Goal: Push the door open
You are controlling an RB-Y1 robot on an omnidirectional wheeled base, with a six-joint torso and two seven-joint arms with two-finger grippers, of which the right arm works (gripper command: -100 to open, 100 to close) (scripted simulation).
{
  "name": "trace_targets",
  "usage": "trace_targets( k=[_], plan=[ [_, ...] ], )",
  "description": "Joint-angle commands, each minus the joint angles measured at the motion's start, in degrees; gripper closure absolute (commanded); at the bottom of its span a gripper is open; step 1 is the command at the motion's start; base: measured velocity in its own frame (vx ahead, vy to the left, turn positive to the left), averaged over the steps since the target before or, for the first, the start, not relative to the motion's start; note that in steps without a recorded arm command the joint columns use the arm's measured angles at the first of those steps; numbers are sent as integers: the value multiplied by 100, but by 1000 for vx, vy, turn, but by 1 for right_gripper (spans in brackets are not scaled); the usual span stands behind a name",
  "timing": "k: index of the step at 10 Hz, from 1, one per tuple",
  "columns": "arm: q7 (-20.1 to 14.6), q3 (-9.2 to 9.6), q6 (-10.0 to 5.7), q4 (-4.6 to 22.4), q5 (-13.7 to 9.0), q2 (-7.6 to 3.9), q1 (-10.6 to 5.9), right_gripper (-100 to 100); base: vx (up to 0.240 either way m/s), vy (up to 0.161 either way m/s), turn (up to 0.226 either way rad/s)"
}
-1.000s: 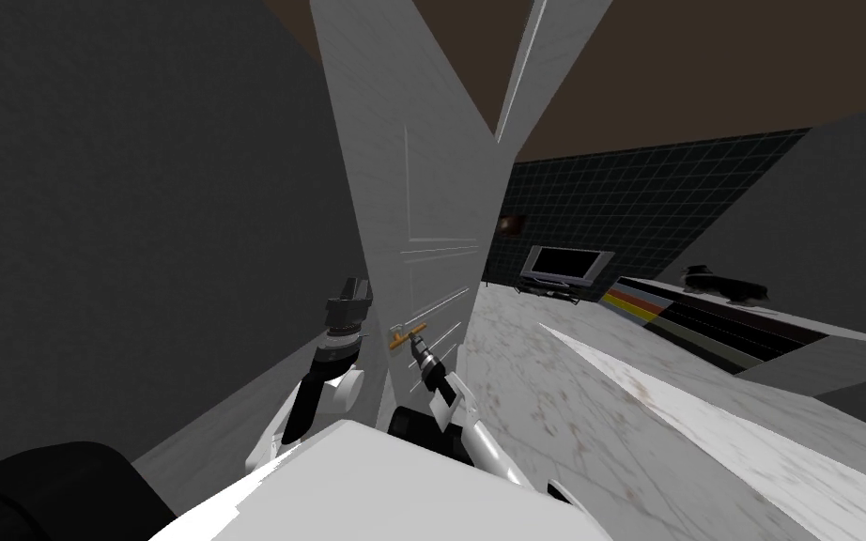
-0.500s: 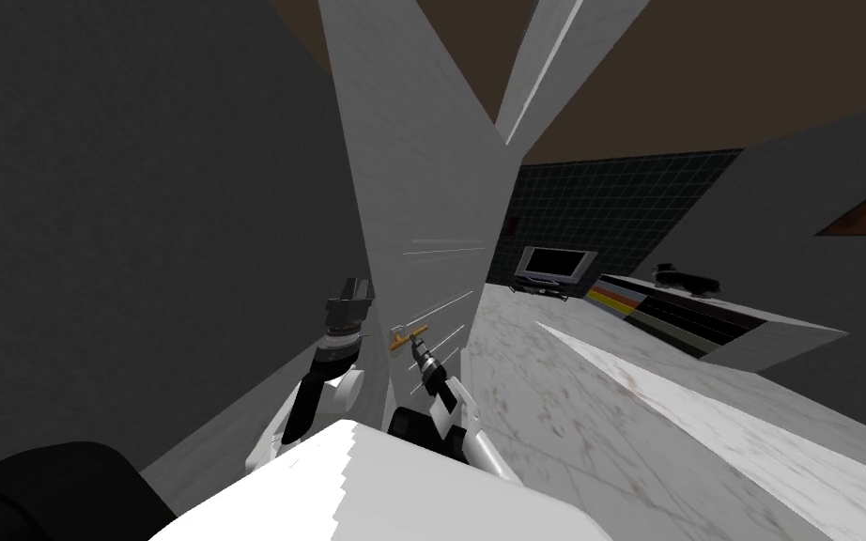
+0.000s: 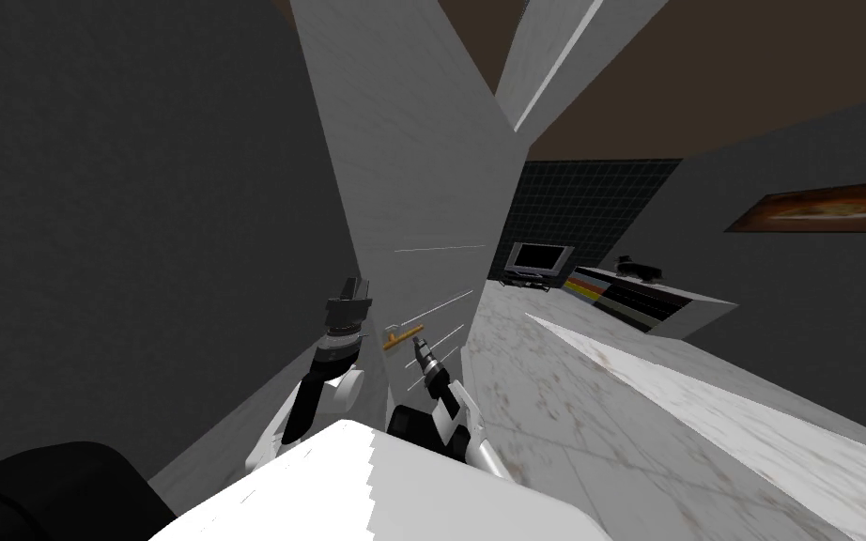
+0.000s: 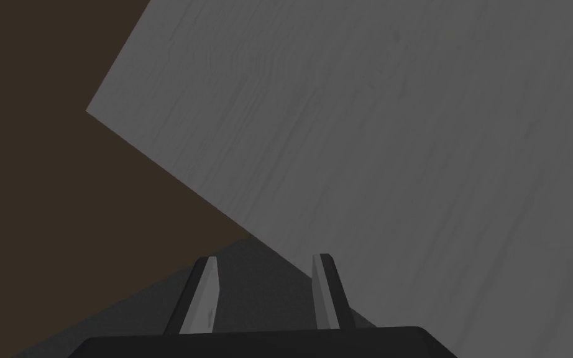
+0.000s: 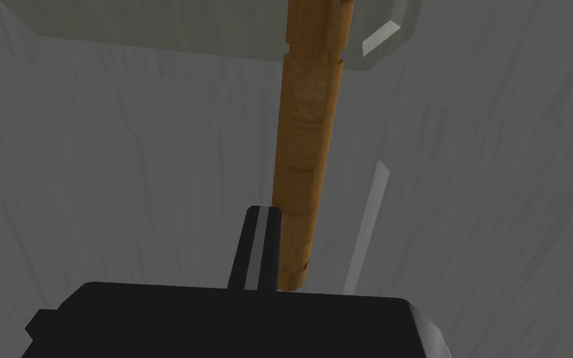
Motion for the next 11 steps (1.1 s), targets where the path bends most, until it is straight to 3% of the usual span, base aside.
trace_targets(
  k=[1,4,6,7,11],
  plan=[
    [-14,22,16,-45,-19,-35,6,-100,-158,-84,-11],
    [-41,42,64,-158,-33,-29,41,-100,-181,-108,-38],
    [-64,60,105,-254,-46,39,70,-100,-211,-83,-58],
    [-61,59,120,-259,-43,8,58,-100,-107,-33,-9],
    [-10,-45,97,-138,-46,-18,-11,-100,142,181,30]
  ],
)
